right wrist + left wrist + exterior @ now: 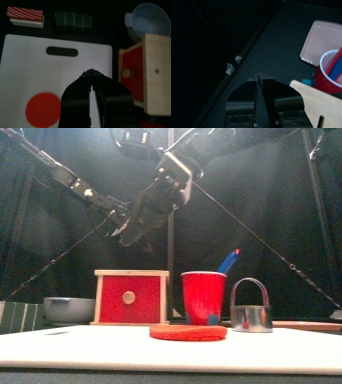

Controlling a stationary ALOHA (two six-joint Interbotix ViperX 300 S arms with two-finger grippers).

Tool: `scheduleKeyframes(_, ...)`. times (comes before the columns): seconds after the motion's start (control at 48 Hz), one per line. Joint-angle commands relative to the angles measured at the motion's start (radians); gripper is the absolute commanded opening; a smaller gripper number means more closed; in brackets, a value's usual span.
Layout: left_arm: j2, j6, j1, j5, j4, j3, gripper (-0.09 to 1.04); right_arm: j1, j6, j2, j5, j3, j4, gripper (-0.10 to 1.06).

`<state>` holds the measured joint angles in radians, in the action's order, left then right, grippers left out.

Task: Get the cutter from the drawer then cut the dough then place the extra dough in the bowl
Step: Cut the dough

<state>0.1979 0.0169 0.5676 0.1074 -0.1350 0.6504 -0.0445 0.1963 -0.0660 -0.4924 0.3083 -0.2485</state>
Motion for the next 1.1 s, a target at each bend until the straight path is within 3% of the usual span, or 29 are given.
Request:
scheduleKeyframes(0.021, 0.066, 0.002, -0.063, 0.178, 0.002, 0.086, 0.54, -0.005, -0.003, 0.124, -0.051, 0.084, 0.060, 0.44)
scheduleKeyframes(0.188, 0.127, 0.000, -0.198, 0.453, 0.009, 0.230, 0.54, -0.005, -0.006, 0.198, -0.133, 0.181, 0.092, 0.76)
scheduleKeyframes(0.333, 0.143, 0.003, -0.284, 0.522, 0.041, 0.272, 0.54, -0.005, -0.009, 0.202, -0.198, 0.225, 0.084, 0.97)
scheduleKeyframes(0.604, 0.143, 0.000, -0.344, 0.523, 0.044, 0.321, 0.54, -0.005, -0.014, 0.202, -0.225, 0.272, 0.018, 1.00)
scheduleKeyframes(0.771, 0.129, 0.002, -0.350, 0.529, 0.074, 0.341, 0.54, -0.006, -0.023, 0.181, -0.224, 0.282, 0.043, 0.99)
scheduleKeyframes(0.854, 0.121, 0.000, -0.354, 0.532, 0.089, 0.348, 0.54, -0.009, -0.101, 0.167, -0.218, 0.278, 0.058, 0.99)
scheduleKeyframes(0.958, 0.117, 0.002, -0.362, 0.532, 0.100, 0.353, 0.54, -0.008, -0.241, 0.149, -0.216, 0.262, 0.146, 0.99)
scheduleKeyframes(1.104, 0.114, 0.000, -0.367, 0.532, 0.120, 0.360, 0.54, 0.011, -0.367, 0.107, -0.215, 0.241, 0.227, 0.99)
